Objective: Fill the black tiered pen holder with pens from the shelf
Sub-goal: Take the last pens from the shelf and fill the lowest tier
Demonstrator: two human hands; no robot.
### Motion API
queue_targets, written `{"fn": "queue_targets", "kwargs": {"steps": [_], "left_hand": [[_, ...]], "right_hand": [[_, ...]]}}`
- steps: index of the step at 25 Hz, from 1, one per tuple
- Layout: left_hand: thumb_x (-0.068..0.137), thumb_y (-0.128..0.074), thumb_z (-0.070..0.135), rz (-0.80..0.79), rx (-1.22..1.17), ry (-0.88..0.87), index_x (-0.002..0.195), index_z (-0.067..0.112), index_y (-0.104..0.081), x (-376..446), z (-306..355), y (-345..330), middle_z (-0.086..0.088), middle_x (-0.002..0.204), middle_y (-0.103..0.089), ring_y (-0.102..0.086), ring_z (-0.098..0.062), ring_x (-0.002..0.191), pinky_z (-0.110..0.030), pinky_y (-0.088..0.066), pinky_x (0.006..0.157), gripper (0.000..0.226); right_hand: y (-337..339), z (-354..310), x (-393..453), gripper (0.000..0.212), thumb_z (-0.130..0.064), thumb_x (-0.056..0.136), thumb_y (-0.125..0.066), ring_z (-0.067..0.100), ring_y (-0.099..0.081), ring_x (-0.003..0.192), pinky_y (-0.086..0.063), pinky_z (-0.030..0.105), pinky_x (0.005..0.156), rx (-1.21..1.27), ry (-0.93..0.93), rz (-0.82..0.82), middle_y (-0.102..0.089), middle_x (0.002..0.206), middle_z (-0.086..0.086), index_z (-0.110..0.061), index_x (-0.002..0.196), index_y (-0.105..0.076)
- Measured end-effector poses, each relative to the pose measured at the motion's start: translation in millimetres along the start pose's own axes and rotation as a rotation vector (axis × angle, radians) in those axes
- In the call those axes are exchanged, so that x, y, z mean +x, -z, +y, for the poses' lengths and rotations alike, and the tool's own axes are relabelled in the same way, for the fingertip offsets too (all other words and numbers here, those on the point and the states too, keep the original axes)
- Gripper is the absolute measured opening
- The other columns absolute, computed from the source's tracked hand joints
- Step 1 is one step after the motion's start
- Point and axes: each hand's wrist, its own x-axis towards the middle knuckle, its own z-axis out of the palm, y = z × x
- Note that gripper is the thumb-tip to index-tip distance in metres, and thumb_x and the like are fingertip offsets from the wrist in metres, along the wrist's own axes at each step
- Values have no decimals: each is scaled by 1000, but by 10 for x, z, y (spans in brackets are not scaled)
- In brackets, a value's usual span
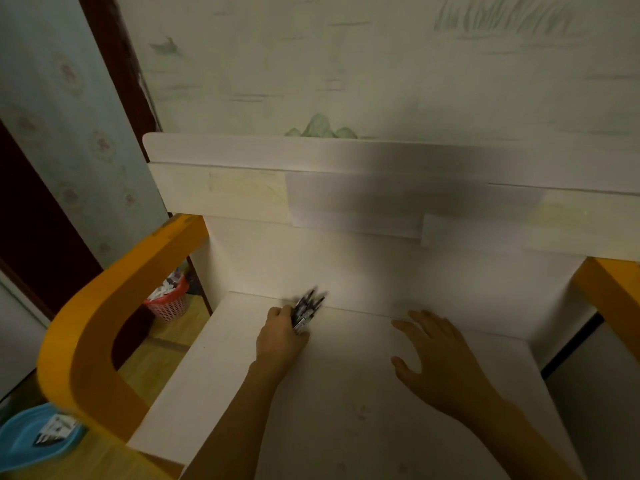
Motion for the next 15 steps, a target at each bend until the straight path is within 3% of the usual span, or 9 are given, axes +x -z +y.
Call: {"fn": "queue_targets", "kwargs": {"steps": [5, 10, 15], "left_hand": [[84, -63, 20, 7, -53, 25, 119, 16, -59, 105, -22, -2, -6, 99, -68, -64, -23, 83, -31, -52, 69, 35], [85, -66, 37, -38, -17, 17, 103, 16, -65, 165, -41, -16, -2, 92, -70, -58, -14, 70, -25, -46, 61, 27], [91, -59, 40, -40, -10, -98, 128, 18, -53, 192, -3, 23, -6, 106, -68, -65, -25, 92, -27, -44, 68, 43]], "right_hand": [[26, -79, 6, 64, -58, 91, -42, 19, -12, 149, -6, 38, 121, -7, -25, -8, -21, 160, -2, -35, 149, -27], [56, -176, 0, 64, -58, 91, -42, 17, -13, 148, -8, 38, 122, -16, -46, 0, -21, 160, -2, -36, 149, -26], [76, -304, -3, 62, -58, 91, -42, 17, -13, 148, -9, 38, 122, -23, -60, 7, -22, 160, -4, -37, 148, -27]]}}
